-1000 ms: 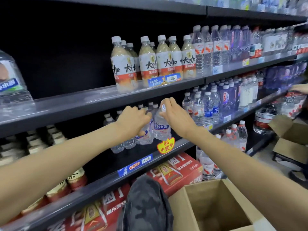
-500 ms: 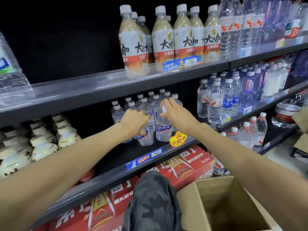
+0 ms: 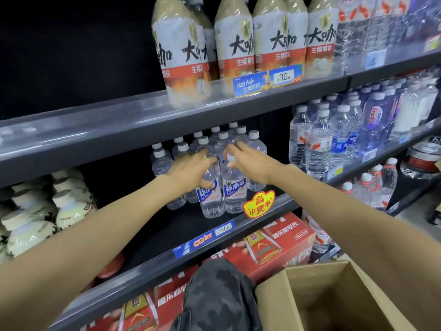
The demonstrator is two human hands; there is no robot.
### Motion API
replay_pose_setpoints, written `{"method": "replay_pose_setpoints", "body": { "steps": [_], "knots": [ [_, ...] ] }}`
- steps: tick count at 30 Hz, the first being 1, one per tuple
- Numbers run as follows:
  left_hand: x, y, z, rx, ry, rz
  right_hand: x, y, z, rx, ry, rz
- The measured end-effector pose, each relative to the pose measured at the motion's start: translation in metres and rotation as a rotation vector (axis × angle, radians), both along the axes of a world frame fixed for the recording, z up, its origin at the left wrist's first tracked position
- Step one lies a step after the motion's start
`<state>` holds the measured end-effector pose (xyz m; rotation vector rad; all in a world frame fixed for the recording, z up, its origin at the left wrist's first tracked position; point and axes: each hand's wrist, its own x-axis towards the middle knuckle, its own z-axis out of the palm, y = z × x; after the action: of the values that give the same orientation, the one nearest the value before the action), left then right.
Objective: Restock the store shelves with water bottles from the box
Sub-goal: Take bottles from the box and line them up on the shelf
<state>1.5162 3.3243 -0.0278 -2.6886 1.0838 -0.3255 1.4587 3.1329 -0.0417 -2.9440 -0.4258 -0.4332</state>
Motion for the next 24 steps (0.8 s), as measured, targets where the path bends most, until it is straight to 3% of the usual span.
{"method": "replay_pose_setpoints", "body": {
  "steps": [6, 15, 24],
  "knots": [
    [0.016, 0.003, -0.027, -0.149, -0.015, -0.007, 0.022, -0.005, -0.005, -0.044, 0.028, -0.024],
    [0.011, 0.012, -0.054, -0.637, 0.078, -0.084, 0.029, -0.002, -0.011, -0.006, -0.008, -0.05],
    [0.018, -0.019, -0.054, -0.603, 0.095, 0.095, 0.049, -0.014, -0.007, -0.278, -0.11, -0.181]
  ]
}}
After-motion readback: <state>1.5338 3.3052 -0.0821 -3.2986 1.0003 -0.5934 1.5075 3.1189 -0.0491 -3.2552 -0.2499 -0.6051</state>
